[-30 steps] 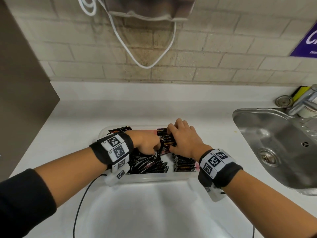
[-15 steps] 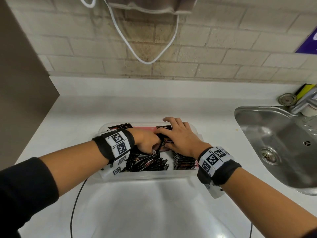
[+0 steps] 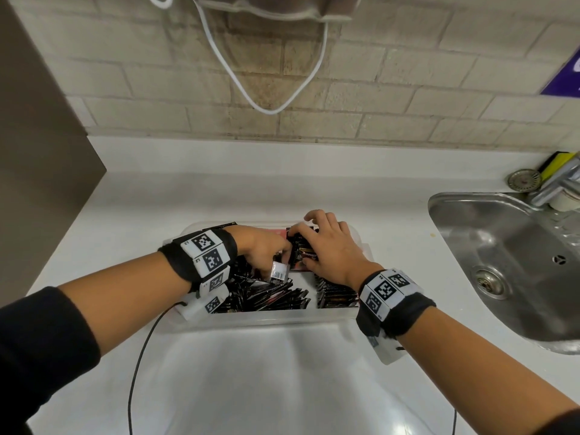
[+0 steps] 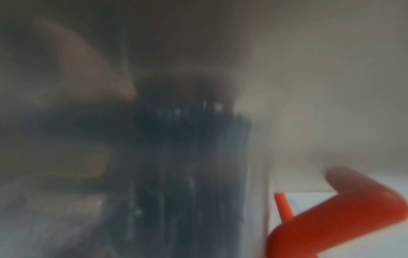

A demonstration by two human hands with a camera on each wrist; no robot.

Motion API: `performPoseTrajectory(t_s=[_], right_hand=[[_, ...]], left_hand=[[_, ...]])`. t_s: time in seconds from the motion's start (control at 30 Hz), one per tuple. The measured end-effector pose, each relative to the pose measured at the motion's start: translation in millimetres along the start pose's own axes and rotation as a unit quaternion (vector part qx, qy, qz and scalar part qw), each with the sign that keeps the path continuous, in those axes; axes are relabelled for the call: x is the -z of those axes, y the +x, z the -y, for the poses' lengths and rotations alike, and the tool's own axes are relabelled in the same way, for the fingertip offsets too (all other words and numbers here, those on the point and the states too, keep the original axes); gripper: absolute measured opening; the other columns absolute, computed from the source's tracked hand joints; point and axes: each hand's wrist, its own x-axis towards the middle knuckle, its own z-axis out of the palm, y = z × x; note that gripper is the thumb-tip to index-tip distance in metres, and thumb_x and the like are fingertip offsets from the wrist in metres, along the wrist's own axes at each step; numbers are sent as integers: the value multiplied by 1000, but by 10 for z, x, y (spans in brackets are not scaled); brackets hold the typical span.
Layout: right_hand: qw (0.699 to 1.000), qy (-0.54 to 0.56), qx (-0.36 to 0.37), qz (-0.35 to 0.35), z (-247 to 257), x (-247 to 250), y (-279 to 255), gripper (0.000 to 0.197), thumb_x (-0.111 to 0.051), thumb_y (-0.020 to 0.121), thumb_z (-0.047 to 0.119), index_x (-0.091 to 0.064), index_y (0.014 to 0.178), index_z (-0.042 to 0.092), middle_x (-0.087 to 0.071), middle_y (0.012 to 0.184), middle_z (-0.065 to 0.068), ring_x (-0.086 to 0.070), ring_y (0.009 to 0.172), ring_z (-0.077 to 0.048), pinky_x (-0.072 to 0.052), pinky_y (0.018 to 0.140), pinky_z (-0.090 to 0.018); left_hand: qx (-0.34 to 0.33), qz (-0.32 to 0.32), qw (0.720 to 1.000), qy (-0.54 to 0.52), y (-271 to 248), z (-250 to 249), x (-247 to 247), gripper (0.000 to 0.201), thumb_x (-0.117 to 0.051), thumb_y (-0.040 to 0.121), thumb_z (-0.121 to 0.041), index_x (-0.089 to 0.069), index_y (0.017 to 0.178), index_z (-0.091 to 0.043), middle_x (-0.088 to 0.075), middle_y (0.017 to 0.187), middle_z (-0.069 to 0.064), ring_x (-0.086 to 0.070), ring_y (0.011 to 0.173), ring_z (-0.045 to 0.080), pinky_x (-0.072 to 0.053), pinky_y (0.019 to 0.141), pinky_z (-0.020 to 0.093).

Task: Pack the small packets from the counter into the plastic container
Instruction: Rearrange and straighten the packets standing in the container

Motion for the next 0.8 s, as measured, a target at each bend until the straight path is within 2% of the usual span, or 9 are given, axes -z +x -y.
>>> performPoseTrajectory(t_s=[0.07,0.17,0.27,0.33,0.4,0.53,0.63,0.7,0.8], right_hand=[[1000,16,-8,-7,6,-3,-5,66,-73,78,31,-41,135,32,-33,138,-3,-33,123,-23,-32,98,-40],[999,36,-16,-9,14,-6,-6,68,-75,75,29,-40,134,28,-34,134,-4,-34,119,-23,-31,96,-39],[999,47,-16,-14,12,-9,-4,65,-76,73,28,-43,128,25,-35,130,-4,-34,115,-23,-31,93,-38],[998,52,-16,-26,7,-10,-7,59,-77,71,27,-46,120,22,-36,125,-5,-34,111,-23,-33,90,-37],[998,52,-23,-41,2,-5,-11,51,-77,69,27,-47,109,19,-38,118,-6,-34,105,-24,-37,88,-39],[998,25,-19,-51,1,8,-28,45,-78,67,29,-39,87,24,-38,108,-3,-33,99,-23,-36,84,-40],[998,9,-12,-56,4,30,-35,43,-81,66,34,-40,79,26,-36,103,0,-34,99,-24,-32,82,-39],[998,-5,-9,-58,0,52,-37,38,-81,67,39,-46,75,27,-34,100,4,-34,98,-22,-27,80,-36],[998,-18,-6,-54,-29,89,-42,31,-79,71,48,-57,76,28,-36,94,7,-34,97,-19,-26,80,-35]], left_hand=[[-1,-10,1000,-20,-2,10,7,51,-75,84,-9,-48,126,-16,-48,88,-4,-55,85,19,-51,75,36],[-2,-22,1000,-4,-10,8,11,43,-75,84,-10,-53,121,-11,-50,82,-6,-50,79,15,-43,65,28],[-15,-10,1000,8,-48,20,22,34,-73,86,-13,-64,119,-14,-60,89,-5,-57,86,18,-50,77,32],[-47,-42,998,-11,-95,53,39,28,-73,86,-17,-66,114,-20,-64,96,-2,-61,90,20,-53,83,36],[-86,-75,991,-70,-145,100,52,27,-71,88,-18,-64,112,-30,-66,107,2,-65,93,22,-56,84,40],[-115,-55,980,-150,-243,154,31,35,-58,94,-11,-58,112,-40,-60,112,11,-69,87,29,-62,63,40],[-140,-108,973,-151,-281,148,40,31,-59,89,-5,-63,113,-24,-60,101,13,-69,65,13,-56,53,27],[-140,-152,973,-105,-293,140,67,24,-66,83,-8,-67,106,-15,-61,91,9,-64,68,14,-51,59,32],[-121,-171,976,-56,-302,132,76,26,-74,78,-15,-69,103,-18,-59,87,1,-60,82,22,-51,72,37]])
